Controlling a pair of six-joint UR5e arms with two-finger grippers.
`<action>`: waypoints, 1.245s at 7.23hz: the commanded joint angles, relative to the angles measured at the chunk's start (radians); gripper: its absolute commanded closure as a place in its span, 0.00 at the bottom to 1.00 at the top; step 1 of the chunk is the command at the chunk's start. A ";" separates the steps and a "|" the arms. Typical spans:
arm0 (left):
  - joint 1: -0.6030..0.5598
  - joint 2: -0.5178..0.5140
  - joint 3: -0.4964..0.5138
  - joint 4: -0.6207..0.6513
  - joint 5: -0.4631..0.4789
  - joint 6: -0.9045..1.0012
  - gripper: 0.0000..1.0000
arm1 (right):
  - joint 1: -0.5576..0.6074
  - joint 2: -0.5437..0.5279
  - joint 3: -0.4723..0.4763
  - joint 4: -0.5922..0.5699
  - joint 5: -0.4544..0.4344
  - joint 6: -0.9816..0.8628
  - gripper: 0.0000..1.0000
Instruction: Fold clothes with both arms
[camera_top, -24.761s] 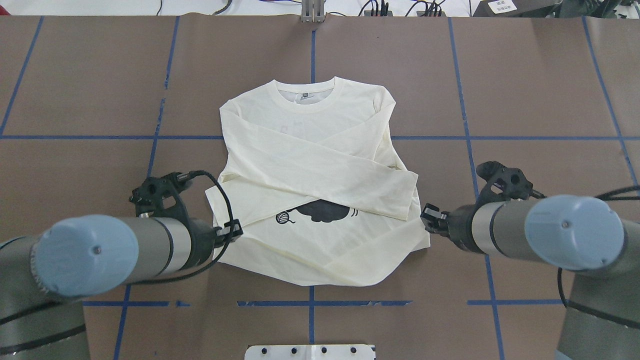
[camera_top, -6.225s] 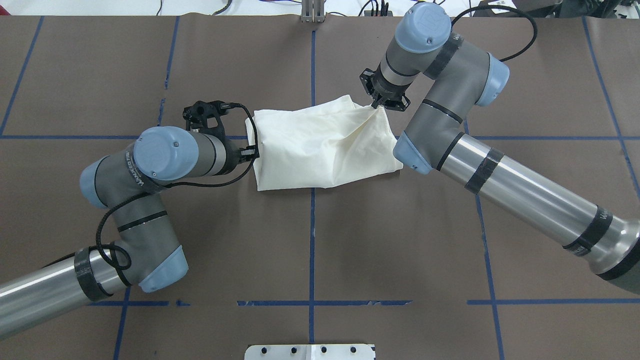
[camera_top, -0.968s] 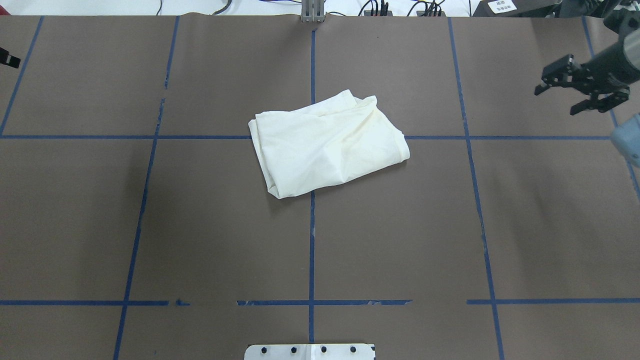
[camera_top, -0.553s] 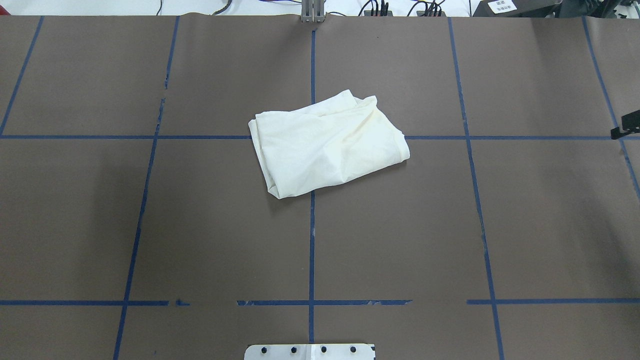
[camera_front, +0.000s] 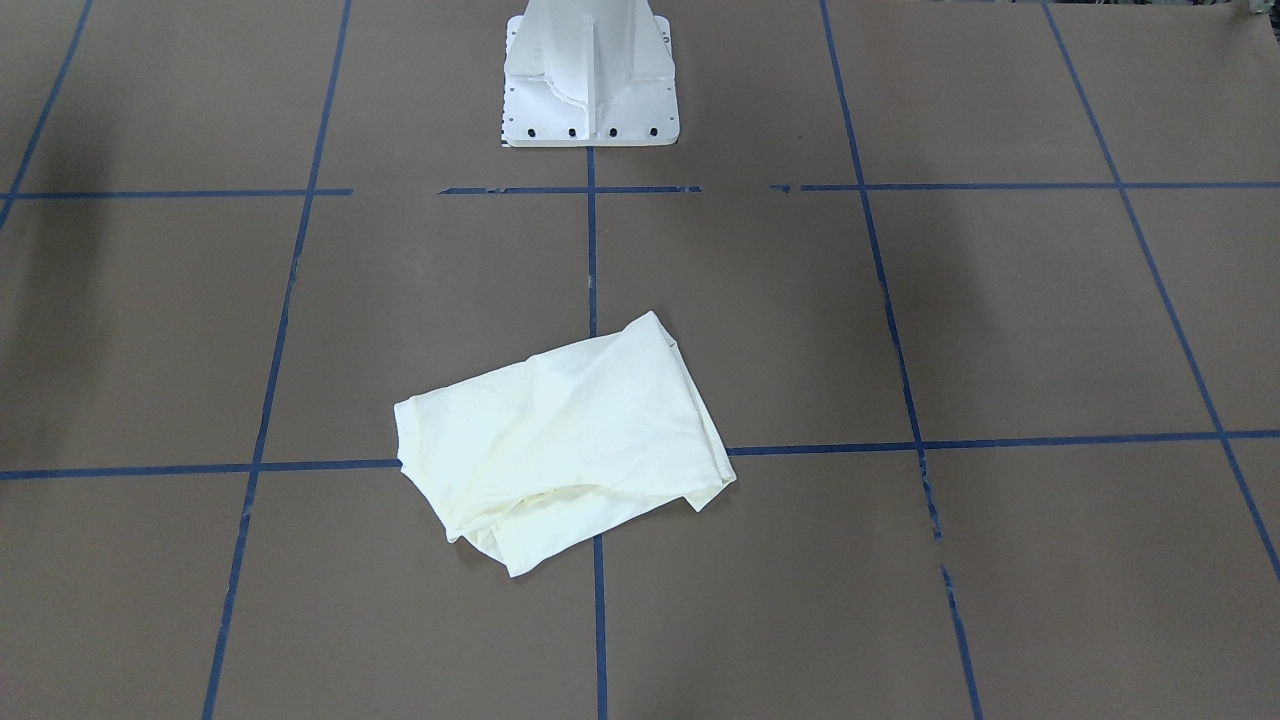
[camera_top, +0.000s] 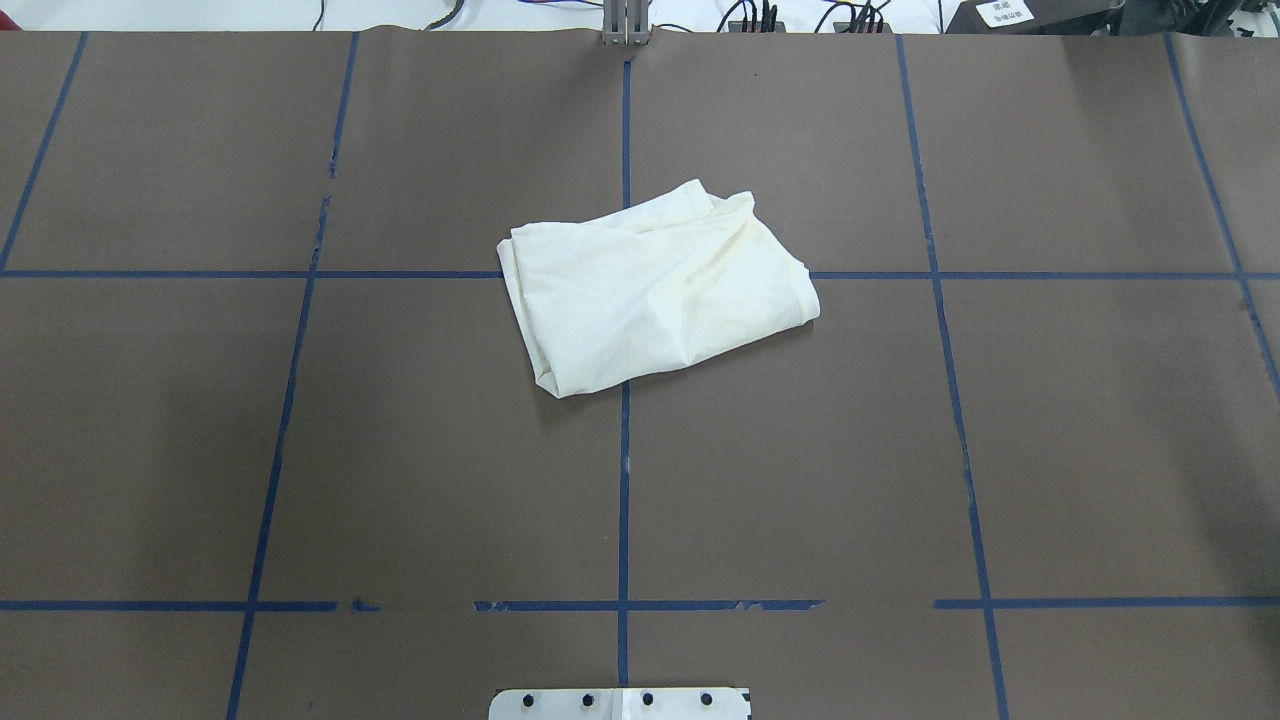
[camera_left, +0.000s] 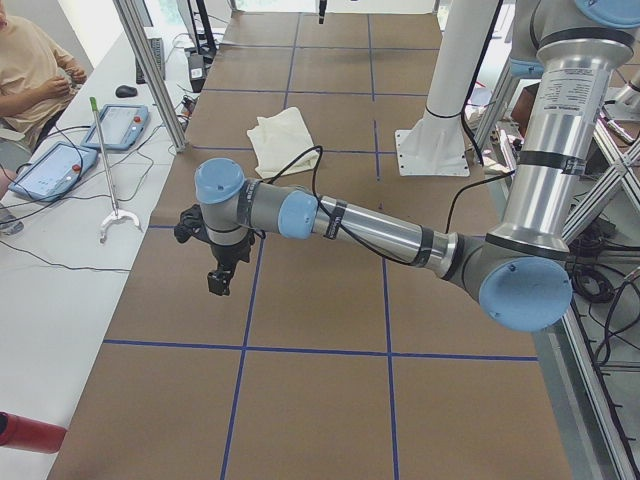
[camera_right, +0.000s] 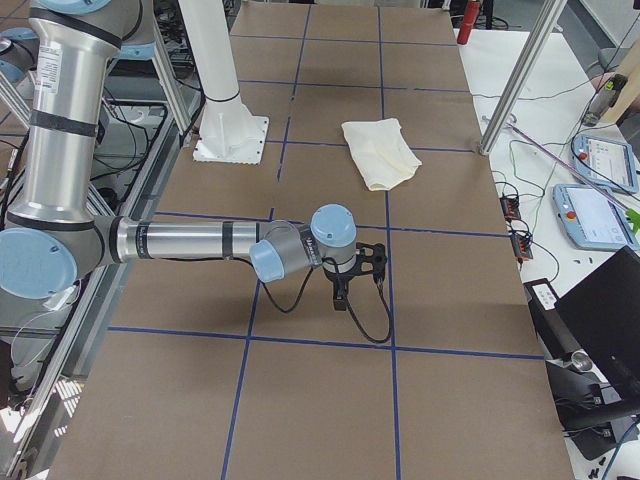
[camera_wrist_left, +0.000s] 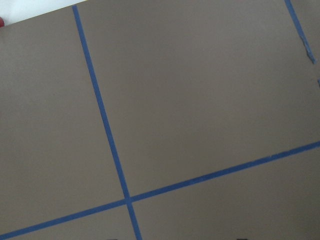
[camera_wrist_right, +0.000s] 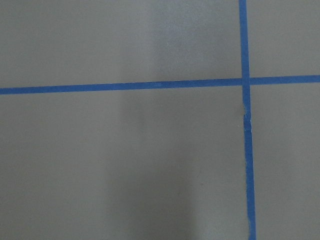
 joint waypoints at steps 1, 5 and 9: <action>-0.001 0.044 -0.032 -0.001 -0.005 0.020 0.00 | 0.036 0.005 0.008 -0.154 0.000 -0.164 0.00; 0.000 0.044 -0.008 0.002 -0.058 0.019 0.00 | 0.048 0.032 0.037 -0.249 0.000 -0.203 0.00; -0.014 0.049 -0.020 0.014 -0.055 0.017 0.00 | 0.035 0.037 0.028 -0.249 -0.014 -0.205 0.00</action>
